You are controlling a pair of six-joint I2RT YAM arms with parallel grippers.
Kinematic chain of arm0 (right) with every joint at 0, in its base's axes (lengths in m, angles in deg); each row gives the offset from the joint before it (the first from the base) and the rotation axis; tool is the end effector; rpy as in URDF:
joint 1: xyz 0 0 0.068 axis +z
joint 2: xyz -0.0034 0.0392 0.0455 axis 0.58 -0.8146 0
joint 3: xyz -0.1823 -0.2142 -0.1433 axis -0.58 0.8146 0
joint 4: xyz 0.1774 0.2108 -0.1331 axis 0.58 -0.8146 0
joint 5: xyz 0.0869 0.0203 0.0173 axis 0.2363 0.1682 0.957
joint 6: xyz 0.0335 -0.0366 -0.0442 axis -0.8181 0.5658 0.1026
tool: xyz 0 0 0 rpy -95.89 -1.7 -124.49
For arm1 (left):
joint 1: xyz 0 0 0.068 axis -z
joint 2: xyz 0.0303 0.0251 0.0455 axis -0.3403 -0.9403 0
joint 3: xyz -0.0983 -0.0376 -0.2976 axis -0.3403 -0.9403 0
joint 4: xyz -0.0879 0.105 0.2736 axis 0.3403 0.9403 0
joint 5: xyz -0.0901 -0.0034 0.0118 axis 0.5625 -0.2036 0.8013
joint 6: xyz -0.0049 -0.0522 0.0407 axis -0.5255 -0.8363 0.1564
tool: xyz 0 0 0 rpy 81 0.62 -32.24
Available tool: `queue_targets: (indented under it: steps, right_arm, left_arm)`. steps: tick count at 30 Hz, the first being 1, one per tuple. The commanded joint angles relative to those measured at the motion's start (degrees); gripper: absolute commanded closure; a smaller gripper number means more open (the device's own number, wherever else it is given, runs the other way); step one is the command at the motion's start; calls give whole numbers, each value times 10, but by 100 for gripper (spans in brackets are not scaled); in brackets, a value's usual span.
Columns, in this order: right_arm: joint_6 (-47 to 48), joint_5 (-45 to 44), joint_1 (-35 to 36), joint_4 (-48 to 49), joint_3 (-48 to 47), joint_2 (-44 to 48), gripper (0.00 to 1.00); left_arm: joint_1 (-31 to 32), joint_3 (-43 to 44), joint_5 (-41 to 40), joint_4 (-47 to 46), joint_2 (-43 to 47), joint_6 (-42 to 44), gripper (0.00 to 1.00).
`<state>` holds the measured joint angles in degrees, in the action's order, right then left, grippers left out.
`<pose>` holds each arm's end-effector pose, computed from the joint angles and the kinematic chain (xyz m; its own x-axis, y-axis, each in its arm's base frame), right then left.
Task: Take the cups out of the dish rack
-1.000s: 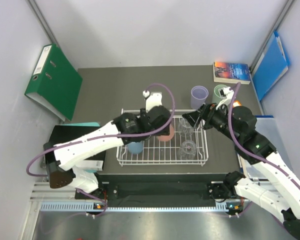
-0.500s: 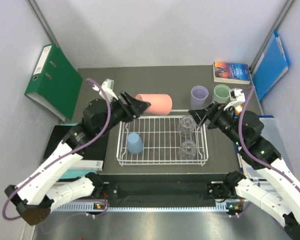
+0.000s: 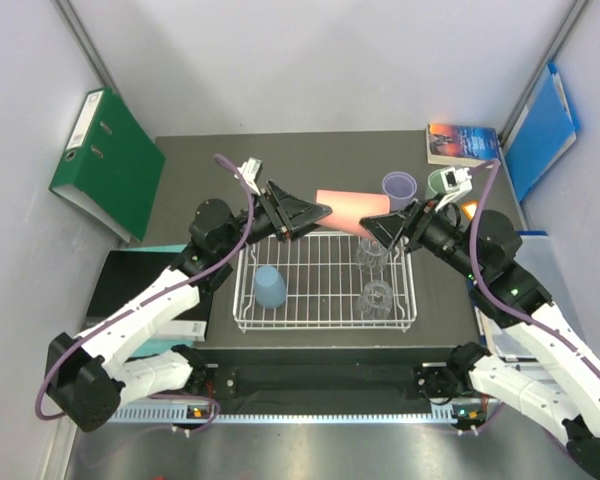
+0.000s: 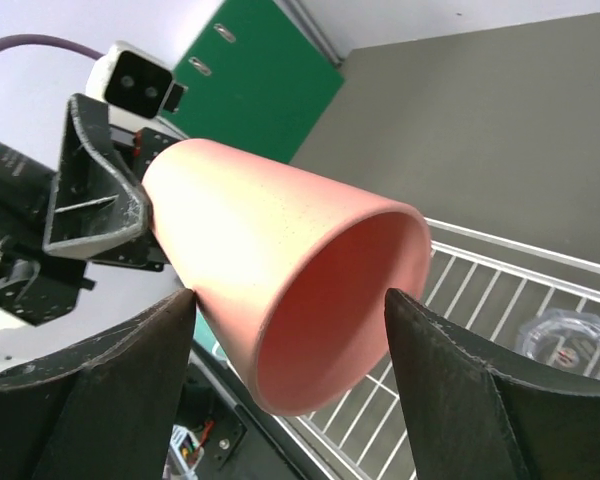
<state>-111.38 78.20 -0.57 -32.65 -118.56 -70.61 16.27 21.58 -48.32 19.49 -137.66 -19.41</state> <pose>0.1575 0.1199 0.4287 -0.4200 0.4066 -0.8114 -0.5502 0.5969 0.5839 0.2253 -0.1936 0.3894 -0.8228 -0.4653 -0.3263 0.3440 0.0491 -0.9377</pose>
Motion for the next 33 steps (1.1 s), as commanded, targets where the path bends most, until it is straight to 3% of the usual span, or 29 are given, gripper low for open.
queue_targets:
  steps: [1,3,9,10,11,12,13,15,16,18,19,21,27,28,31,33]
  right_arm:
    - [-9,42,9,53,-28,-20,27]
    - [-18,57,11,73,-26,-30,32]
    - [-36,94,28,109,-34,-77,76]
    - [-37,89,31,109,-40,-86,96]
    - [-37,83,31,104,-44,-90,100]
    - [-33,70,32,98,-49,-91,100]
    - [-25,59,32,72,-68,-94,100]
    - [5,2,32,37,-97,-98,100]
    - [16,-25,32,12,-137,-108,100]
    - [56,-117,29,-92,-200,-142,100]
    - [74,-135,24,-132,-285,-207,100]
    - [108,-194,15,-232,-363,-311,100]
    - [69,-245,-5,-439,-660,-589,100]
    - [60,-248,-5,-466,-748,-625,100]
    - [48,-238,-6,-530,-858,-728,100]
    - [43,-228,-6,-530,-858,-754,100]
  left_arm:
    - [-1,24,38,-97,-2,-24,100]
    - [-1,23,41,-97,-4,-25,100]
    - [-1,21,67,-91,-22,-23,100]
    - [-2,25,71,-70,-27,-18,93]
    - [-2,30,74,-54,-28,5,83]
    - [-3,46,71,-32,-28,23,66]
    - [-6,59,67,39,-27,44,31]
    - [-15,115,8,151,-24,124,10]
    - [-21,137,-28,264,-21,176,1]
    - [-27,188,-182,368,-19,203,1]
    - [-28,194,-230,389,-11,209,1]
    - [-27,185,-318,414,1,206,1]
    - [-27,203,-392,509,-13,216,1]
    - [-27,210,-396,523,-26,221,1]
    - [-28,224,-405,559,-41,238,1]
    - [-28,224,-411,565,-41,244,1]
